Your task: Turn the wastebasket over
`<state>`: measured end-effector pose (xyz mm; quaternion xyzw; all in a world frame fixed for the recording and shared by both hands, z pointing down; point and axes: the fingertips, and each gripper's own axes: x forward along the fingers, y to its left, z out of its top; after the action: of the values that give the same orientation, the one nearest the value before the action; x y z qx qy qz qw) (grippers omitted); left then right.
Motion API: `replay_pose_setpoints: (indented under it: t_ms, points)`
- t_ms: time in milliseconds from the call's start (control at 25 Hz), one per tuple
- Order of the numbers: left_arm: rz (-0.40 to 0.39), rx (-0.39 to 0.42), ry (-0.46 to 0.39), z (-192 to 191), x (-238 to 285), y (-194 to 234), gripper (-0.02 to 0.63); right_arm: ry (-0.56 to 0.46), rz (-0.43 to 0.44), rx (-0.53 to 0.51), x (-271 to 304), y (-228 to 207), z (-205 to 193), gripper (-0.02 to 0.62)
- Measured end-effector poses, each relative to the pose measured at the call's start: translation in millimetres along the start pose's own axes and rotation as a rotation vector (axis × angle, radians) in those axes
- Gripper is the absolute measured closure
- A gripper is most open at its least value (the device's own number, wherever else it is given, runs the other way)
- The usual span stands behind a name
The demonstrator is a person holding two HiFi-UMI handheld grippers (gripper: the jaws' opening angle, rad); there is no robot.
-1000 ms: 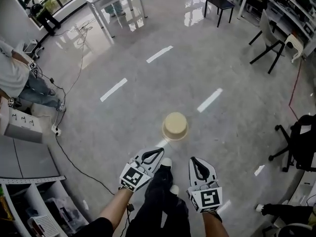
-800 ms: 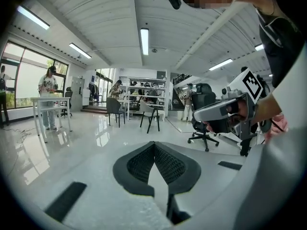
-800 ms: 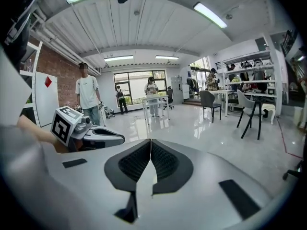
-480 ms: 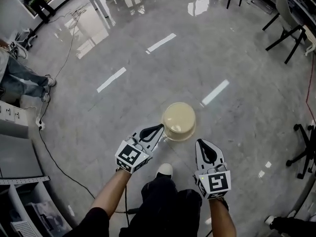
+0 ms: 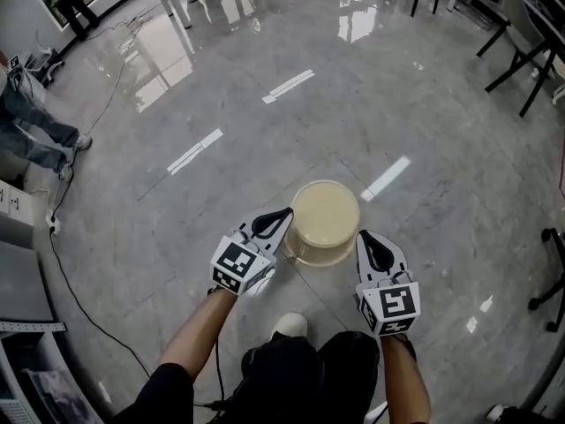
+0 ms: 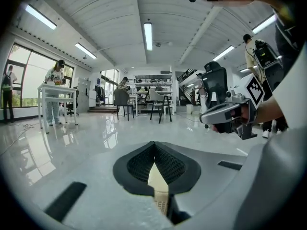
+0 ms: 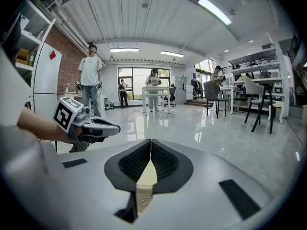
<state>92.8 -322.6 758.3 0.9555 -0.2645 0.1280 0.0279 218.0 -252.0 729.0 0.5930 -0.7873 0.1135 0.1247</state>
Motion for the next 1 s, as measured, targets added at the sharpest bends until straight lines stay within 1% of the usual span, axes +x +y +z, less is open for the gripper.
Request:
replay_pose_setpoints:
  t_ms: [120, 200, 280, 320, 360, 440, 480, 520, 560, 640, 800, 920, 1000]
  points:
    - [0.051, -0.037, -0.006, -12.9, 6.6, 13.6, 0.600, 0.005, -0.023, 0.042, 10.1, -11.8, -19.8, 0.583]
    - [0.046, -0.052, 0.005, -21.4, 11.7, 16.4, 0.600, 0.023, -0.025, 0.037, 14.7, -15.7, -30.8, 0.583]
    - [0.020, -0.046, 0.021, -29.3, 18.5, 16.6, 0.595, 0.047, -0.012, 0.042, 21.1, -19.1, -40.2, 0.581]
    - [0.005, -0.044, 0.027, -32.7, 22.3, 16.7, 0.553, 0.060, -0.004, 0.056, 25.0, -20.9, -44.9, 0.581]
    - [-0.012, -0.047, 0.031, -36.3, 26.1, 16.9, 0.478, 0.070, 0.004, 0.071, 29.1, -22.7, -49.6, 0.574]
    - [-0.050, -0.089, 0.036, -46.0, 34.2, 17.2, 0.365, 0.080, 0.015, 0.104, 38.0, -26.2, -58.8, 0.463]
    - [-0.069, -0.125, 0.040, -52.0, 38.0, 17.6, 0.338, 0.083, 0.022, 0.125, 42.9, -27.5, -63.8, 0.411]
    - [-0.086, -0.160, 0.046, -58.6, 41.7, 18.2, 0.309, 0.091, 0.032, 0.147, 48.2, -28.5, -69.9, 0.373]
    - [-0.102, -0.187, 0.057, -65.6, 45.1, 18.7, 0.290, 0.108, 0.044, 0.168, 53.6, -29.4, -77.0, 0.356]
    - [-0.136, -0.221, 0.087, -79.6, 51.4, 18.1, 0.276, 0.156, 0.070, 0.198, 64.1, -31.4, -92.3, 0.341]
    - [-0.191, -0.280, 0.147, -99.4, 61.0, 16.6, 0.273, 0.233, 0.126, 0.267, 78.3, -37.3, -114.3, 0.337]
    - [-0.223, -0.293, 0.186, -110.3, 64.7, 12.6, 0.273, 0.257, 0.139, 0.293, 83.0, -38.8, -122.1, 0.339]
    - [-0.234, -0.288, 0.188, -111.4, 66.6, 9.8, 0.273, 0.267, 0.143, 0.303, 85.5, -35.3, -125.7, 0.339]
